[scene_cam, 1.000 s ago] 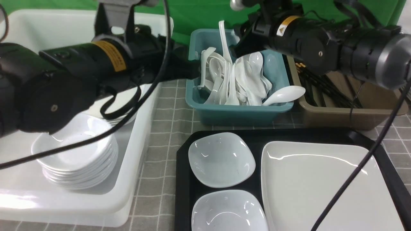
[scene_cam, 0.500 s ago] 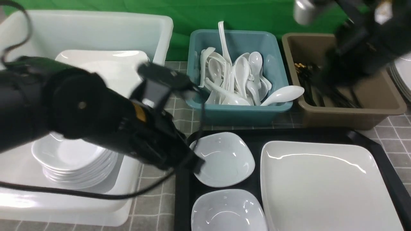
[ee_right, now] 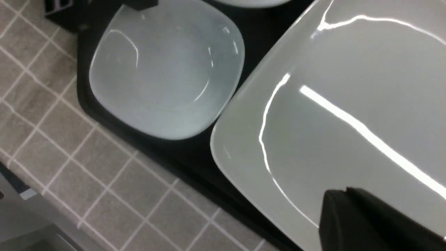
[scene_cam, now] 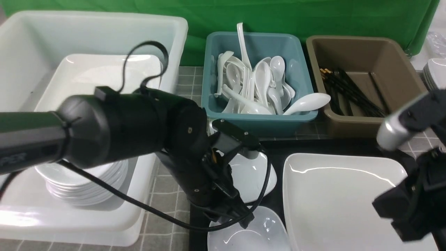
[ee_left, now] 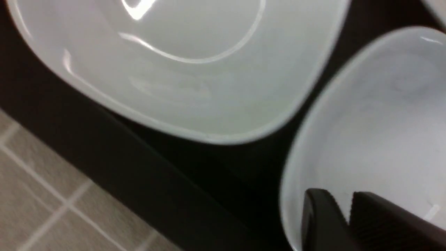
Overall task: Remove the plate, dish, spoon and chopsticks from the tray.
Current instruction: Use the left arm to grab a small plate from the dinner plate, then use the left arm to put the small plate into the large storage box on the left, then use the left arm to grab a small plate from the dinner plate, then use the left arm to put the small plate into the large storage box on the left, then use the left arm to grab a plate from the dinner plate, then use the left arm to put the plate into the large storage box on the left
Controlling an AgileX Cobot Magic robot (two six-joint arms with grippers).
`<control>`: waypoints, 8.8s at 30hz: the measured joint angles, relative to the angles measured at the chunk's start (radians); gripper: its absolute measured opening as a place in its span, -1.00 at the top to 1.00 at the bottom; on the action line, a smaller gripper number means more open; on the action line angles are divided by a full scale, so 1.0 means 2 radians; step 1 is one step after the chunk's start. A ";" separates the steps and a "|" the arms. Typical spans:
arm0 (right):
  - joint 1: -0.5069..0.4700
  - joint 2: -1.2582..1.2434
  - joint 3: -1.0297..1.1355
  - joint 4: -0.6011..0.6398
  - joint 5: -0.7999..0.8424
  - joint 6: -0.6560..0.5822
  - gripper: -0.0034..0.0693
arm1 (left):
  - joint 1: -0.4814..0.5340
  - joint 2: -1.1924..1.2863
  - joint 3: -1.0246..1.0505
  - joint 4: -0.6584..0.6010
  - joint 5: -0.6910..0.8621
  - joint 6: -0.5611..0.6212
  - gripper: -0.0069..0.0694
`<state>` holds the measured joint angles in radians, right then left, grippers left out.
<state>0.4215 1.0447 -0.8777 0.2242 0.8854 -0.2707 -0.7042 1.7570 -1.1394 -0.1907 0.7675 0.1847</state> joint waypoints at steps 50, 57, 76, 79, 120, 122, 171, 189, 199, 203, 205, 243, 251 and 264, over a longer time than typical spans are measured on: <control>0.146 0.120 -0.280 0.122 -0.017 -0.135 0.83 | 0.303 -0.290 -0.006 -0.055 0.117 -0.054 0.74; 0.198 0.217 -0.359 0.118 -0.019 -0.134 0.84 | 0.500 -0.285 0.096 -0.186 0.067 0.077 0.74; 0.198 0.248 -0.402 -0.016 0.030 -0.060 0.84 | 0.516 -0.213 0.067 -0.106 0.034 0.091 -0.40; 0.171 0.224 -0.402 -0.091 0.085 -0.029 0.83 | 0.514 -0.228 0.023 -0.069 0.061 0.058 -0.47; -0.070 0.056 -0.087 -0.045 0.093 -0.018 0.84 | -0.080 0.086 -0.035 0.261 -0.079 -0.130 -0.23; -0.070 0.056 -0.087 -0.044 0.092 -0.019 0.84 | -0.080 0.086 -0.035 0.264 -0.081 -0.130 0.08; 0.154 0.277 -0.449 0.036 0.069 -0.039 0.84 | 0.182 -0.203 -0.003 0.186 0.064 -0.174 -0.38; -0.103 0.064 -0.257 -0.067 0.141 -0.015 0.84 | -0.003 -0.048 -0.133 0.006 0.050 -0.145 0.77; -0.160 -0.050 -0.077 -0.053 0.113 -0.014 0.84 | -0.017 0.151 -0.267 0.001 0.018 -0.145 0.18; -0.160 -0.071 -0.065 -0.049 0.106 -0.014 0.84 | -0.017 0.201 -0.301 0.001 0.005 -0.145 -0.29; -0.160 -0.074 -0.065 -0.048 0.102 -0.014 0.84 | -0.017 0.217 -0.307 0.001 -0.008 -0.145 -0.45; -0.160 -0.040 -0.221 0.193 0.089 -0.125 0.84 | 0.035 -0.020 -0.311 -0.031 0.077 -0.072 0.74; -0.086 0.064 -0.335 0.211 0.092 -0.141 0.84 | 0.202 -0.099 -0.325 -0.082 0.078 -0.075 0.74; 0.093 0.272 -0.543 0.046 0.062 -0.057 0.84 | 0.521 -0.109 -0.188 -0.301 0.006 0.009 0.74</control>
<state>0.6079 1.5880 -1.9644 0.3161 1.0098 -0.3840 0.3376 1.5387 -1.5155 -0.7918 0.7796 0.2023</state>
